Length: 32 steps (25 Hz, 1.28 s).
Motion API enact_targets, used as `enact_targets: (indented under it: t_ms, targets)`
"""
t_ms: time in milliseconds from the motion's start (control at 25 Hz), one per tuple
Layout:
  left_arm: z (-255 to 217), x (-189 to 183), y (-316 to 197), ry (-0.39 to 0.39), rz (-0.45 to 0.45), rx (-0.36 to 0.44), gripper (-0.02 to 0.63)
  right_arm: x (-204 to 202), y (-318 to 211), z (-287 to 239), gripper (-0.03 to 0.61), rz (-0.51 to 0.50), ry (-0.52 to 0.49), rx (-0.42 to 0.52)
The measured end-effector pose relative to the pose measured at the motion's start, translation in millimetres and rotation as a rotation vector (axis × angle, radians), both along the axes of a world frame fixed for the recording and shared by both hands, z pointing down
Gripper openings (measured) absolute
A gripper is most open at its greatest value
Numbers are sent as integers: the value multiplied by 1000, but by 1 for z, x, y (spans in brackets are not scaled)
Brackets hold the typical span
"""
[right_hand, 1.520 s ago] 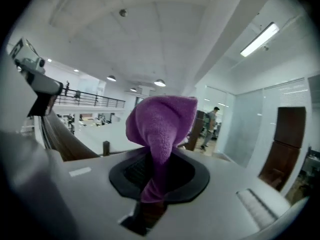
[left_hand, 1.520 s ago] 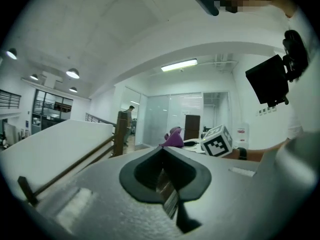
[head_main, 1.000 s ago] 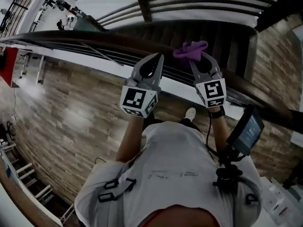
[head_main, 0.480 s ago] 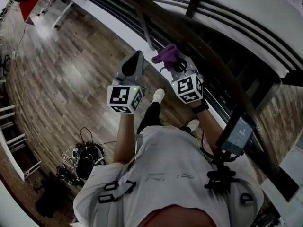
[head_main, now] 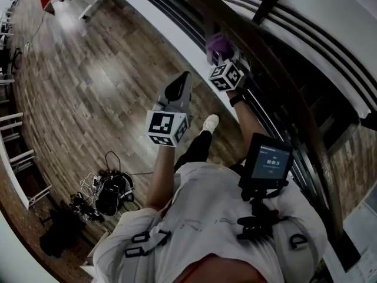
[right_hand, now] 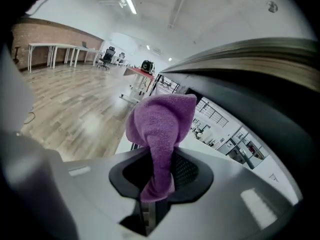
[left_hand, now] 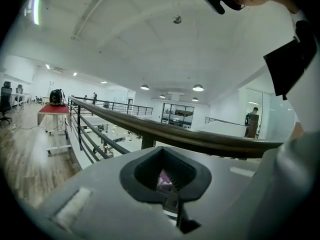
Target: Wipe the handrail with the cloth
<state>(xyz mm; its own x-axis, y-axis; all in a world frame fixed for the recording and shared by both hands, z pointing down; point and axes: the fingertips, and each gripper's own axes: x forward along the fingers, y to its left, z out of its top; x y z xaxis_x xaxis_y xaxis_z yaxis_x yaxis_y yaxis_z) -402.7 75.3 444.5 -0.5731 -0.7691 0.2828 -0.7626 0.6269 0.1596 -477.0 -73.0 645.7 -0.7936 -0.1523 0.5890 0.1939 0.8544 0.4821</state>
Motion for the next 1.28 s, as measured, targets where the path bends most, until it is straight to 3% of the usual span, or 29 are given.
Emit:
enact_targets:
  t_ms: [280, 560, 880, 1280]
  targets:
    - [17, 9, 1, 41, 29, -25, 0, -53, -6, 55, 69, -70, 177, 132]
    - [25, 4, 6, 67, 28, -12, 0, -50, 2, 70, 81, -121, 163, 176]
    - [20, 13, -28, 61, 100, -9, 0, -4, -19, 72, 84, -69, 181, 159]
    - [23, 55, -56, 67, 184, -11, 0, 66, -30, 69, 100, -36, 168, 148]
